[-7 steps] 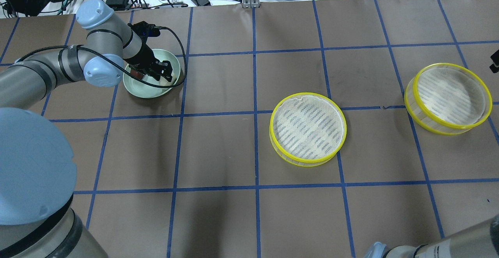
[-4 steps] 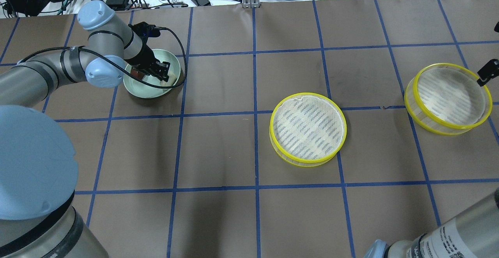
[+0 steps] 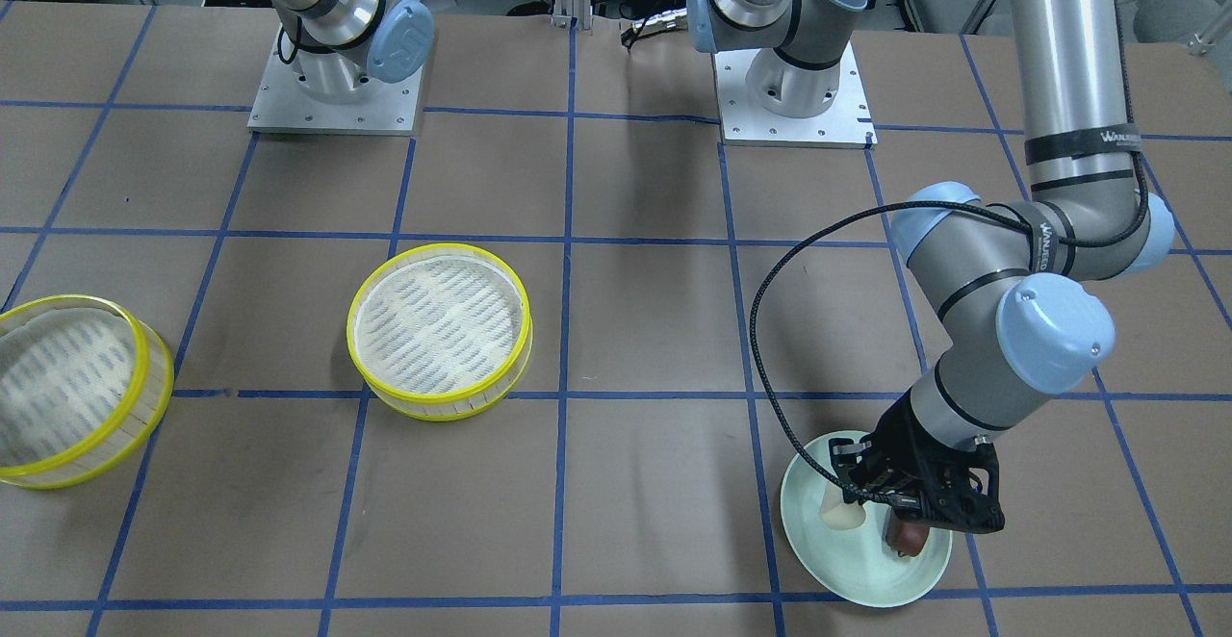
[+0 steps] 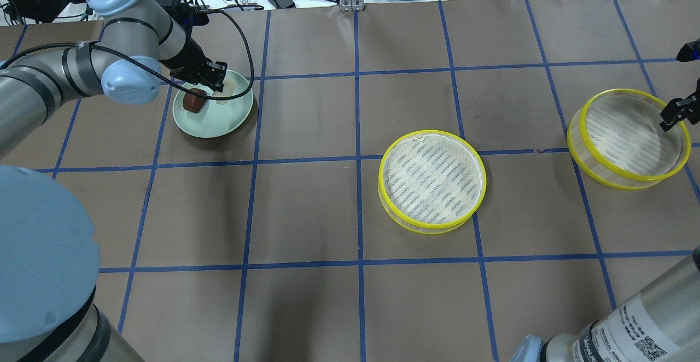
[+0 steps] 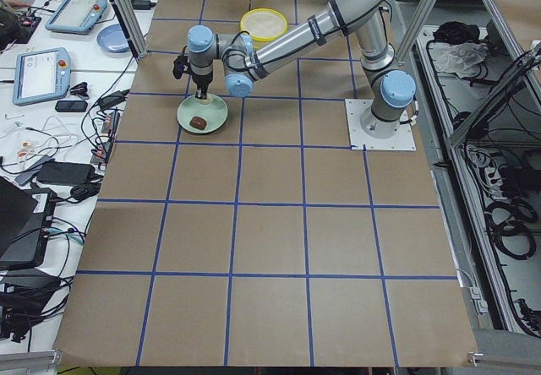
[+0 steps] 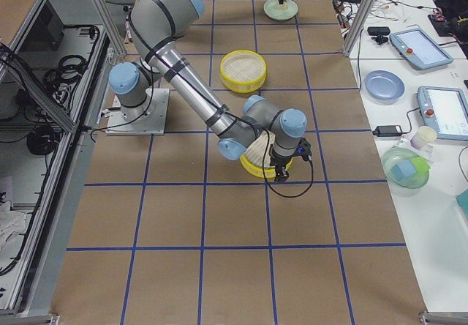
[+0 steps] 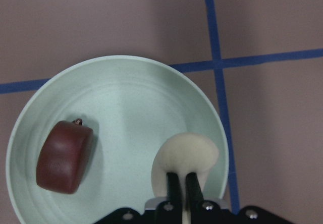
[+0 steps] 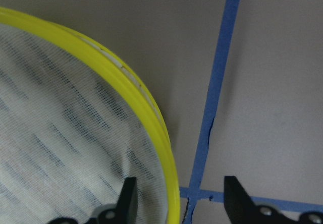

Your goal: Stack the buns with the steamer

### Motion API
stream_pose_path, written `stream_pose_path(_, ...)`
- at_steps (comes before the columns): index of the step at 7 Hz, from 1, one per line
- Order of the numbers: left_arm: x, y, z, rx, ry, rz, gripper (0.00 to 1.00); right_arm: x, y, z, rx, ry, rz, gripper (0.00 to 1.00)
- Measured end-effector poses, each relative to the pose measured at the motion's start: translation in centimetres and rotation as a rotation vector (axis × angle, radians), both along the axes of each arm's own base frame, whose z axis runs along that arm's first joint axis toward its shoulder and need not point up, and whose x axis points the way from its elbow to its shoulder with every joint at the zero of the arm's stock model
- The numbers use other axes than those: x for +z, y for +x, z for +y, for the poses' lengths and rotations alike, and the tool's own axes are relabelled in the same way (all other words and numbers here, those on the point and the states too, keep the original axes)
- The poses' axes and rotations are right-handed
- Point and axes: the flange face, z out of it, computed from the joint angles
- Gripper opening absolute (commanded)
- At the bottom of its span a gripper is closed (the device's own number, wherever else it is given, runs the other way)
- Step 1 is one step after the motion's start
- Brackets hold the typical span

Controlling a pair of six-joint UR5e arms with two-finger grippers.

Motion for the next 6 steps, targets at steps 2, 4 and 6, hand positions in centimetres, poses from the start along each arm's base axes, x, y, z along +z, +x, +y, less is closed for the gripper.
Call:
stream_pose_path(2,5.8,-9.0,2.7,0.078,0.004,0.073,0.0,0.0,0.0,0.1,0.012,0.01,0.003,0.0)
stream_pose_path(4,8.6,-21.5,7.7,0.138,0.043,0.176,0.0,0.2,0.0,0.2,0.018,0.014,0.007,0.0)
stream_pose_path(6,7.0,-29.9,12.4,0.115,0.128,0.224,0.0,0.9,0.1,0.4,0.05,0.022,0.003,0.0)
